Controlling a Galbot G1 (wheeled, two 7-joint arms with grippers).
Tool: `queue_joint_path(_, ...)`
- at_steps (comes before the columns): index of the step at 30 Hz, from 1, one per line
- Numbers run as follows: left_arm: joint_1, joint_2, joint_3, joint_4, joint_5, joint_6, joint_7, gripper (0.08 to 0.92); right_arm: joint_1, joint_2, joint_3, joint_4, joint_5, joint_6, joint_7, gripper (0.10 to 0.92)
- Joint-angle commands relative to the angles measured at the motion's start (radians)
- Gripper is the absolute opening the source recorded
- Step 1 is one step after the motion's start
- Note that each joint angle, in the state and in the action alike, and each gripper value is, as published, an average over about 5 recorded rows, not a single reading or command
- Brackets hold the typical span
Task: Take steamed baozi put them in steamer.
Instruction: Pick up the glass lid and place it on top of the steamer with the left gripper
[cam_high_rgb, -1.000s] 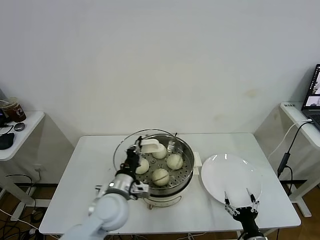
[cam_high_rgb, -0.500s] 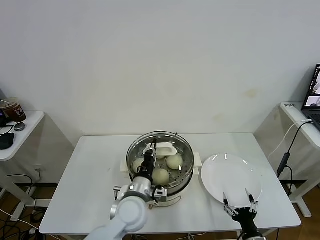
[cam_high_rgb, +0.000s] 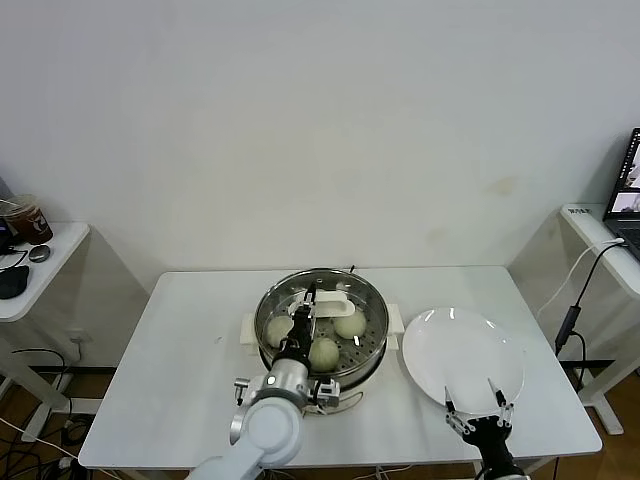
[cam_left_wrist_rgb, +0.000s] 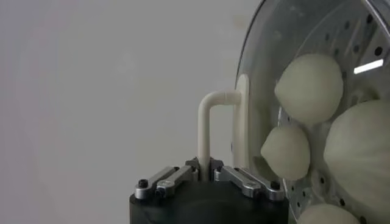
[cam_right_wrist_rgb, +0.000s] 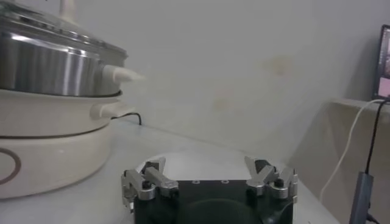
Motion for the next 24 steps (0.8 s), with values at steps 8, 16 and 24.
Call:
queue_joint_path(8, 0.03, -0.031, -0.032, 0.022, -0.001, -0.017, -0.043, 0.166, -0.006, 0.0, -0.004, 0.002, -0.001, 0.003, -0.003, 0.823)
queue_joint_path(16, 0.085, -0.033, -0.061, -0.031, -0.068, -0.024, -0.074, 0.209, -0.009, -0.003, -0.008, 0.005, -0.001, 0.003, -0.005, 0.823)
queue_joint_path(24, 0.239, 0.002, -0.119, -0.237, -0.304, -0.121, -0.195, 0.43, -0.012, -0.004, -0.015, 0.009, -0.004, 0.002, -0.007, 0.823)
